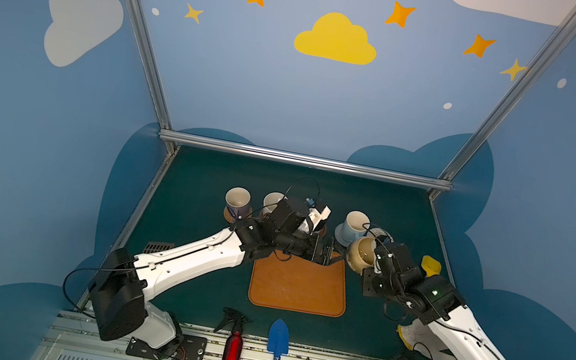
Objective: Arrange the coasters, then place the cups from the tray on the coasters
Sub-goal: 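Lift the beige mug toward the multicolour woven coaster with the right gripper, then lower the beige mug onto the multicolour woven coaster with the right gripper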
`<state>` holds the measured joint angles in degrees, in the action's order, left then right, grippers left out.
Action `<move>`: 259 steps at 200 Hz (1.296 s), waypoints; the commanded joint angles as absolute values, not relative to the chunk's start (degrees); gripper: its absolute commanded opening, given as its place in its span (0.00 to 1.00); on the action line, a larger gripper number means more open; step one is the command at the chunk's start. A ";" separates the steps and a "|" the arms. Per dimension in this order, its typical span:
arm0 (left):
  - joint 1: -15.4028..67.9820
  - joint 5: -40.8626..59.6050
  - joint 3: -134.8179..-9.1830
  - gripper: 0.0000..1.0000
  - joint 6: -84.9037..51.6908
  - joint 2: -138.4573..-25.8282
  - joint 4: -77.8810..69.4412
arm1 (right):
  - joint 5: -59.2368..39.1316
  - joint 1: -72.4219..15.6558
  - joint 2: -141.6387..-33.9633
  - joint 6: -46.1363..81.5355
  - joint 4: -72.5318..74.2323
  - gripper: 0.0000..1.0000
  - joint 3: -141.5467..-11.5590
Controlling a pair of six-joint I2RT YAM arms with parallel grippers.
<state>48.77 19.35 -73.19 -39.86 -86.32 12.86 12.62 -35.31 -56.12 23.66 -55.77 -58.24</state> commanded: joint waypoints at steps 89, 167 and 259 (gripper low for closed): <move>49.53 16.72 -94.84 1.00 -31.48 -105.03 17.45 | 0.49 -11.85 -68.26 13.91 -47.06 0.00 -68.11; 49.72 15.91 -108.33 1.00 -30.23 -116.85 20.08 | 0.31 -4.49 -80.93 11.87 -41.82 0.00 -70.54; 49.27 16.71 -113.94 1.00 -29.43 -121.08 24.27 | 6.26 -3.36 -96.51 6.60 -42.93 0.00 -80.22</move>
<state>49.60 15.44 -113.01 -29.80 -120.55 23.03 2.57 -3.81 -95.61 9.76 -45.21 -77.43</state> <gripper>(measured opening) 0.996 0.196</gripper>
